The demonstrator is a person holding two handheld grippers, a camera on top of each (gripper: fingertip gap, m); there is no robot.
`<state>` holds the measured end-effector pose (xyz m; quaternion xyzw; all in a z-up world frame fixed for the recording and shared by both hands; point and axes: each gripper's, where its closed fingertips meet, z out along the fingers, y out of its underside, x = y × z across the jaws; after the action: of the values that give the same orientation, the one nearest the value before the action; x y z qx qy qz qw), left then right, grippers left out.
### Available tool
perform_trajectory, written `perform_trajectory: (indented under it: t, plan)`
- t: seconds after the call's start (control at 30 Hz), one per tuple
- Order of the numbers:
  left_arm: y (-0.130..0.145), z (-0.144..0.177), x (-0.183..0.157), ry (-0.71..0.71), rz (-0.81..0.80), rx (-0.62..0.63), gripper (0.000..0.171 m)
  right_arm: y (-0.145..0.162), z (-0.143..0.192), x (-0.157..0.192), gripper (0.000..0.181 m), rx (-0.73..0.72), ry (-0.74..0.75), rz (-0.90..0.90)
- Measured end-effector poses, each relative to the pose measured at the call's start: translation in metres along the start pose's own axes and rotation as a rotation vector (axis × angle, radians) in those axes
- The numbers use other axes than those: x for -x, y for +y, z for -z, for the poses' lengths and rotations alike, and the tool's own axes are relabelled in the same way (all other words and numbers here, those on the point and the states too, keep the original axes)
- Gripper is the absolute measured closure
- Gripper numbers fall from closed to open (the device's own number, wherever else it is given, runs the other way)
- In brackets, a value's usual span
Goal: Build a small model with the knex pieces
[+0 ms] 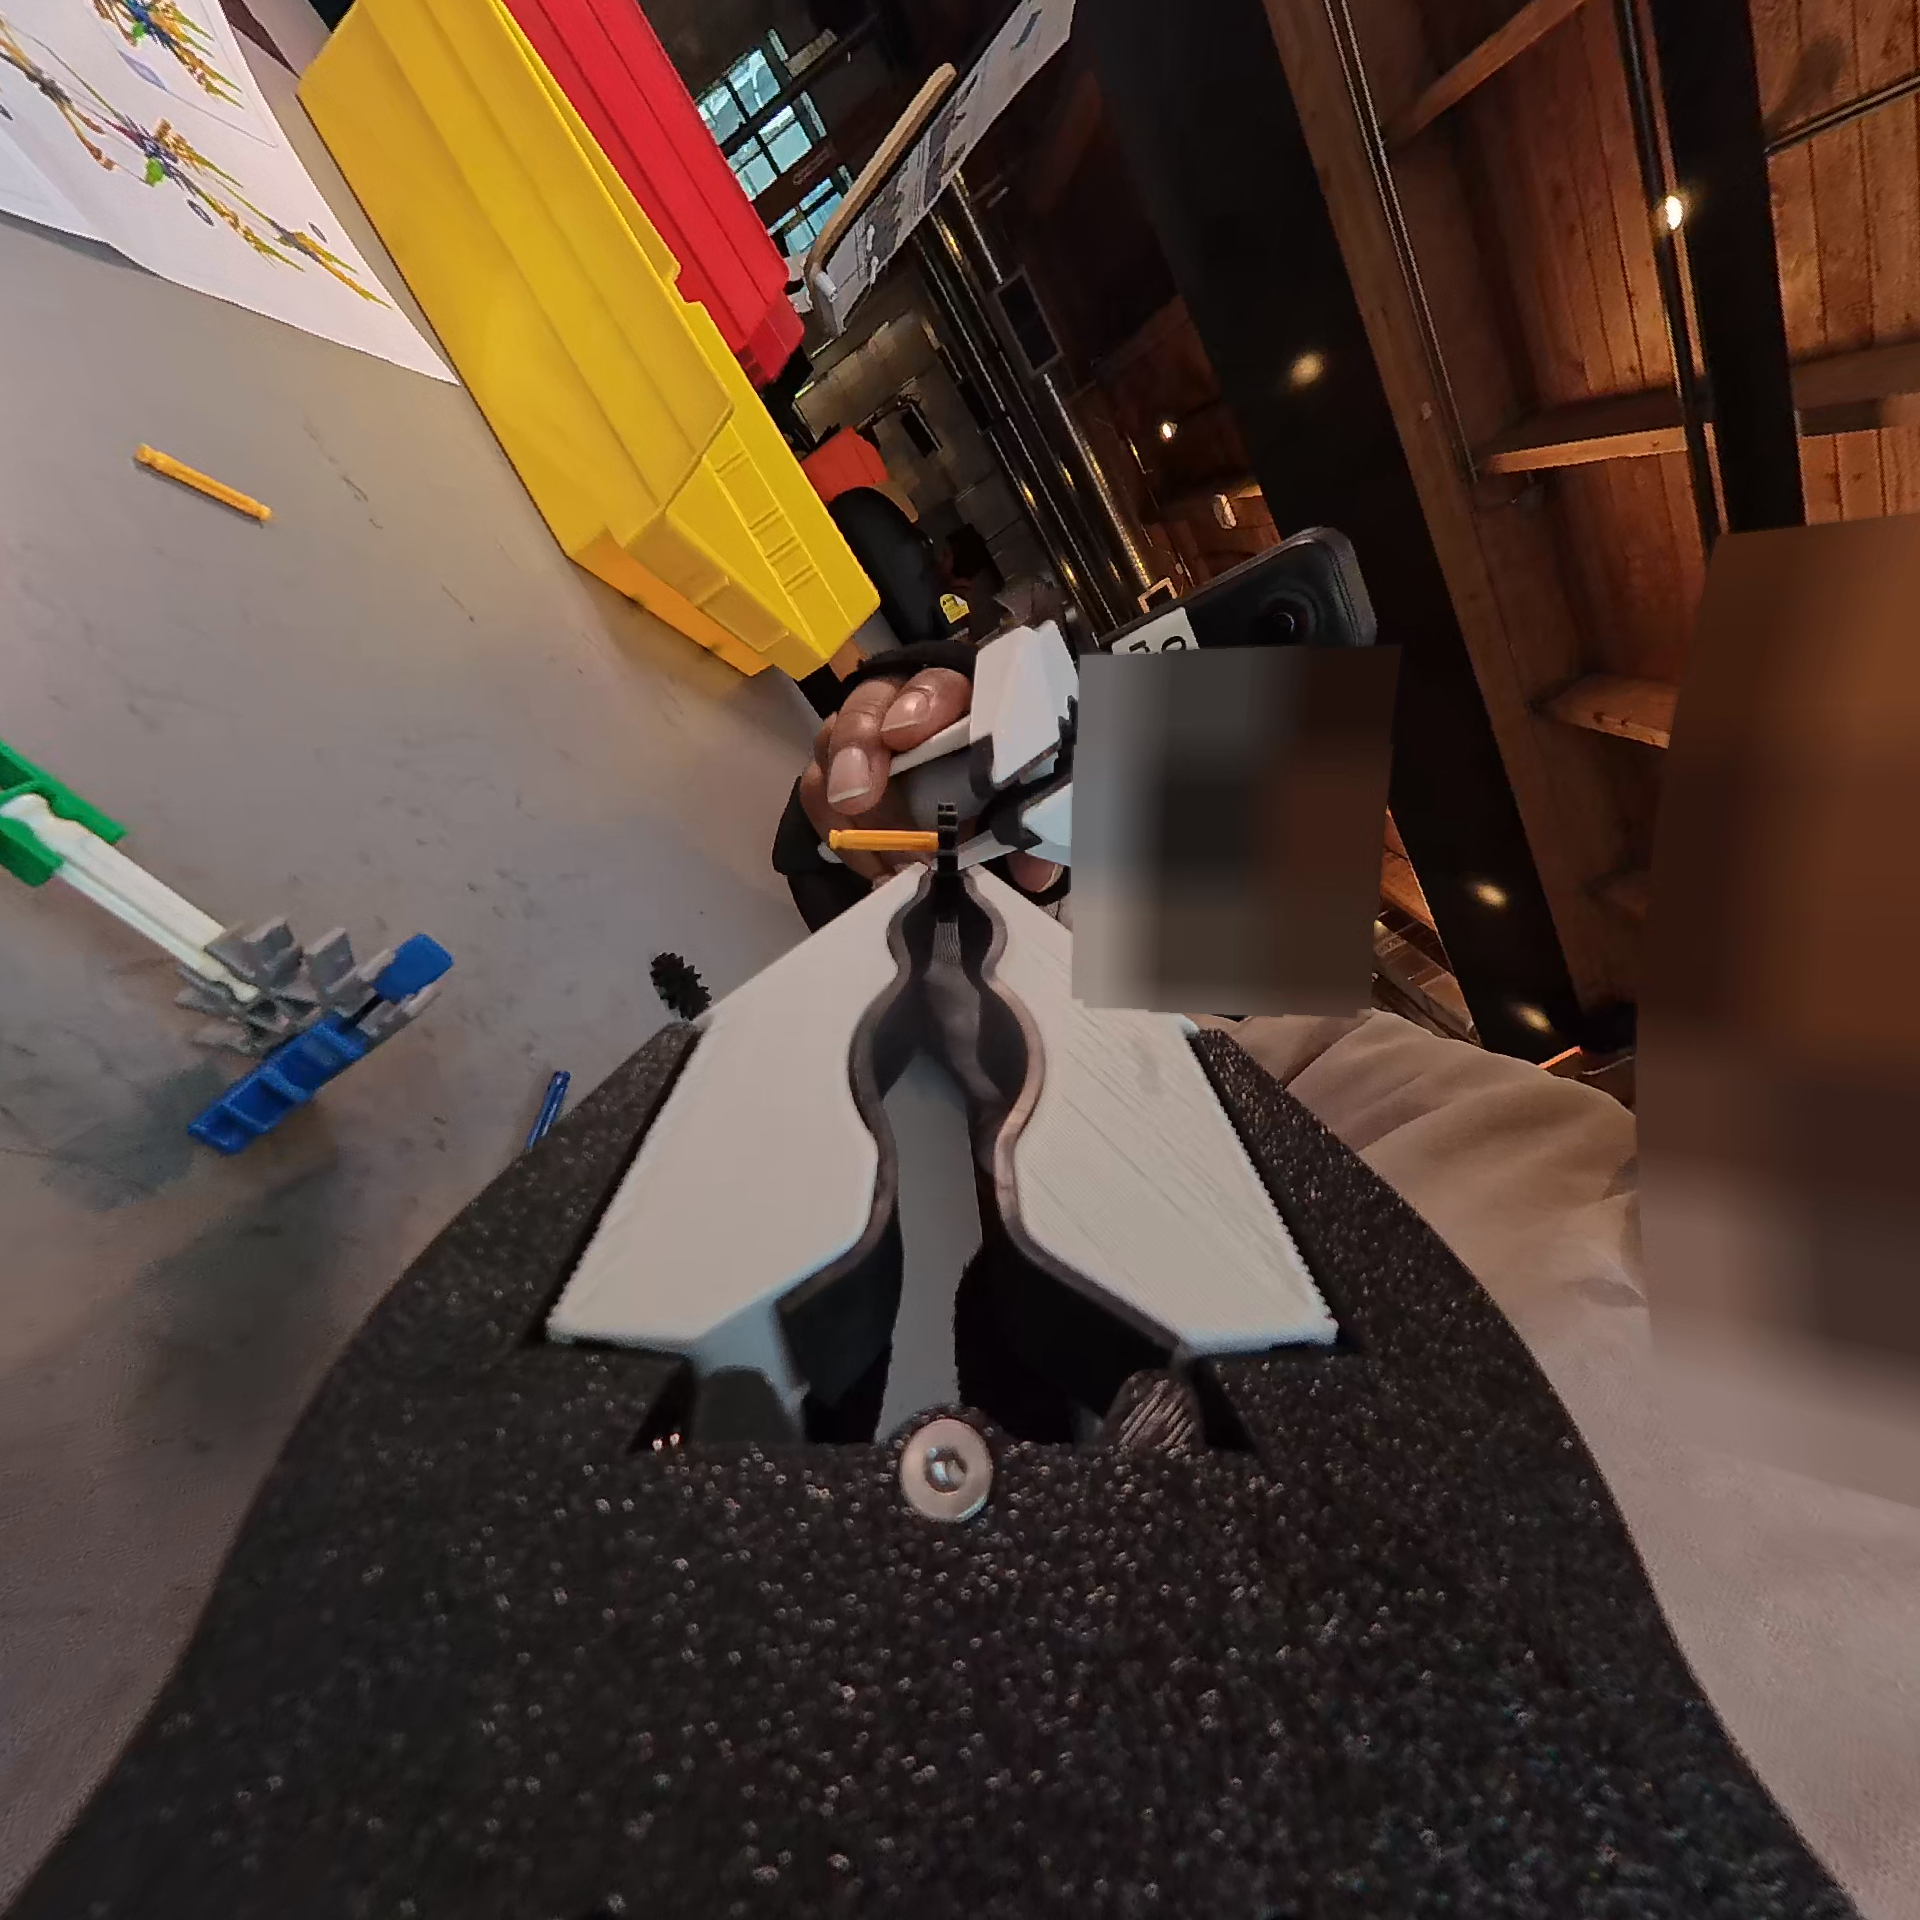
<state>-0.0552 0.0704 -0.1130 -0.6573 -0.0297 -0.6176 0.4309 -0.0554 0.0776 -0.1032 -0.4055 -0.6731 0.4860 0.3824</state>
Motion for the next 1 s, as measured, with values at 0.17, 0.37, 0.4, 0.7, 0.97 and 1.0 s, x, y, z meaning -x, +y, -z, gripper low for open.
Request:
perform_trajectory:
  t: [0.17, 0.37, 0.4, 0.7, 0.97, 1.0]
  plan:
    - [0.000, 0.000, -0.002, -0.005, -0.026, 0.006, 0.170, 0.000, 0.000, -0.001, 0.176, -0.021, -0.042, -0.103]
    - [0.005, -0.002, -0.001, -0.045, -0.106, 0.040, 0.170, 0.009, -0.001, 0.003, 0.174, 0.000, -0.113, -0.212]
    - [0.006, -0.002, -0.001, -0.055, -0.123, 0.048, 0.170, 0.010, -0.002, 0.004, 0.174, 0.005, -0.122, -0.220]
    - [0.011, -0.004, 0.003, -0.121, -0.224, 0.096, 0.170, 0.015, -0.001, 0.007, 0.178, 0.018, -0.172, -0.270]
    - [0.011, -0.004, -0.001, -0.084, -0.190, 0.086, 0.170, 0.010, 0.000, 0.008, 0.178, -0.023, -0.238, -0.416]
    - [0.009, -0.004, -0.003, -0.059, -0.161, 0.072, 0.170, 0.007, 0.001, 0.007, 0.179, -0.043, -0.249, -0.447]
